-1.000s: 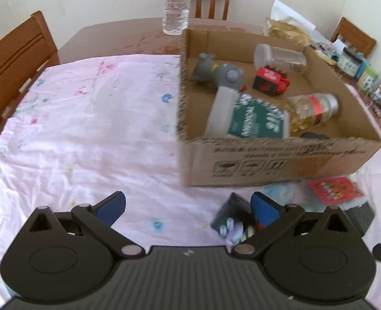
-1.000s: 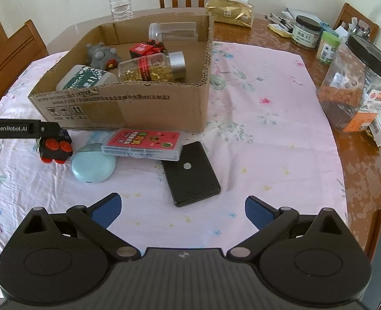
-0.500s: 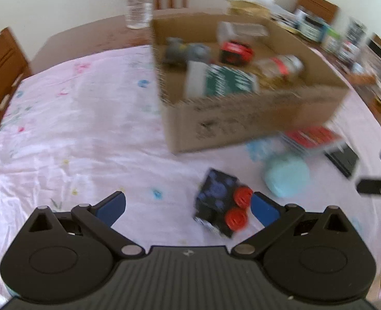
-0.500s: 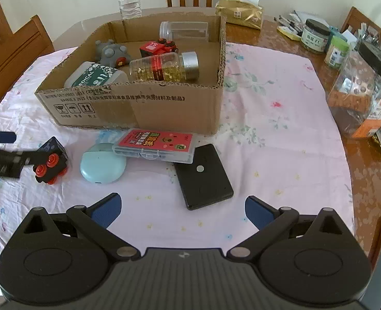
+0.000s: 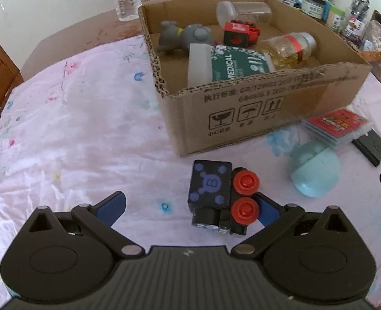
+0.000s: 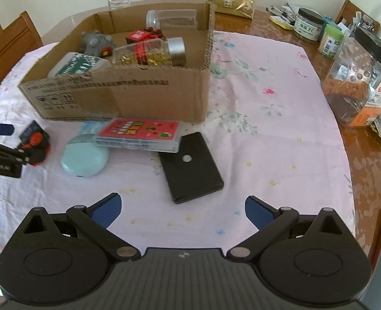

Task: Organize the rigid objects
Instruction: 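Move the left tool down to the black cube toy with red wheels, then grasp the black cube toy with the left tool while the right tool grasps the black square case, then carry the cube toy into the box with the left tool while the right tool drops the black case in, then open the left tool over the box and withdraw both tools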

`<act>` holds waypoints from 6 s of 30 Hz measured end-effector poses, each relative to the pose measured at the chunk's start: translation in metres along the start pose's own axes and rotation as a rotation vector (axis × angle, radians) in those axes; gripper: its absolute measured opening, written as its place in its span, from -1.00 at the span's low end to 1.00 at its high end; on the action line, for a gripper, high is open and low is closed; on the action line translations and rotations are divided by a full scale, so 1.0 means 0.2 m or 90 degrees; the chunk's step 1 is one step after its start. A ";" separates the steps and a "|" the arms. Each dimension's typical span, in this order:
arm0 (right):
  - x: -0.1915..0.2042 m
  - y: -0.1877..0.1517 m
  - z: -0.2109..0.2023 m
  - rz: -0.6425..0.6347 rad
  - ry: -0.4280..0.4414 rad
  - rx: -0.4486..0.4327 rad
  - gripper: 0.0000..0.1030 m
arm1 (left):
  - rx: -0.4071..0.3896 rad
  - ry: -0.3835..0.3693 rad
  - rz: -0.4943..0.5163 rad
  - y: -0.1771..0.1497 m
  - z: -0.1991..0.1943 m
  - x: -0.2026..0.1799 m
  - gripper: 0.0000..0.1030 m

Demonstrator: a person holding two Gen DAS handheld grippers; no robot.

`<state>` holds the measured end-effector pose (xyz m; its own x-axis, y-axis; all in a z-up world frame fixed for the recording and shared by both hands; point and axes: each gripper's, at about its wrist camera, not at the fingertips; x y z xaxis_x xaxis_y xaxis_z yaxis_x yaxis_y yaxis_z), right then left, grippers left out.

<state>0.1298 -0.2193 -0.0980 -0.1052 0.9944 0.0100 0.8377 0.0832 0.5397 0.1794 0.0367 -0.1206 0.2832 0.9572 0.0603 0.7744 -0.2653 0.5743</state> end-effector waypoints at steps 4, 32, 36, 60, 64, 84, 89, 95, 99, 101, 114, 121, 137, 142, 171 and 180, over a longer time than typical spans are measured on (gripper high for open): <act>-0.02 0.01 0.09 -0.008 -0.033 -0.006 1.00 | -0.002 -0.016 -0.033 -0.01 0.01 0.02 0.99; -0.23 0.10 0.16 0.092 -0.050 -0.029 1.00 | -0.021 -0.001 -0.054 -0.02 0.00 0.00 1.00; -0.17 0.12 0.23 0.070 -0.053 -0.031 1.00 | -0.023 -0.001 -0.056 -0.02 0.00 0.00 1.00; -0.26 0.08 0.22 0.036 -0.058 -0.052 1.00 | -0.078 -0.074 0.036 -0.05 -0.06 -0.05 0.27; -0.23 0.10 0.23 0.017 -0.043 -0.058 1.00 | -0.078 -0.077 0.041 -0.05 -0.08 -0.08 -0.04; -0.20 0.15 0.22 -0.039 -0.013 -0.073 0.44 | -0.070 -0.058 0.018 -0.03 -0.07 -0.10 -0.03; -0.20 0.16 0.21 -0.055 -0.015 -0.061 0.43 | -0.057 -0.053 0.021 -0.02 -0.07 -0.11 -0.04; -0.21 0.16 0.16 -0.079 -0.008 -0.053 0.43 | -0.042 -0.056 0.039 -0.01 -0.10 -0.12 -0.04; -0.23 0.17 0.11 -0.097 0.000 -0.055 0.43 | -0.036 -0.066 0.043 0.01 -0.13 -0.12 -0.04; -0.24 0.18 0.09 -0.104 0.005 -0.056 0.43 | -0.036 -0.069 0.045 0.02 -0.16 -0.12 -0.04; -0.23 0.37 -0.17 -0.171 0.067 -0.097 0.43 | -0.057 -0.096 0.065 0.14 -0.37 -0.13 -0.04; -0.13 0.60 -0.15 -0.208 0.112 -0.139 0.43 | -0.085 -0.093 0.054 0.22 -0.45 -0.12 -0.04; 0.00 0.96 0.27 -0.194 0.142 -0.107 0.59 | -0.125 -0.041 0.029 0.43 -0.42 -0.07 -0.04; -0.03 0.96 0.19 -0.173 0.137 -0.134 1.00 | -0.128 -0.040 0.032 0.52 -0.38 -0.05 -0.04; -0.18 0.62 -0.12 -0.021 0.062 -0.089 1.00 | -0.186 0.028 0.039 1.09 -0.06 0.05 0.90; -0.13 0.49 -0.13 -0.039 0.071 -0.114 1.00 | -0.195 0.032 0.037 0.81 -0.30 0.01 0.97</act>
<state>0.2003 -0.2381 -0.0233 -0.2193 0.9738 0.0603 0.7207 0.1200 0.6827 0.2711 0.0024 0.0215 0.2883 0.9479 0.1356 0.5492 -0.2797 0.7875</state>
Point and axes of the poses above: each gripper's, at about its wrist camera, not at the fingertips, and z roughly the way its jaws point, x to its left, y to its top, and after that the axes turned 6 degrees about -x, right-handed
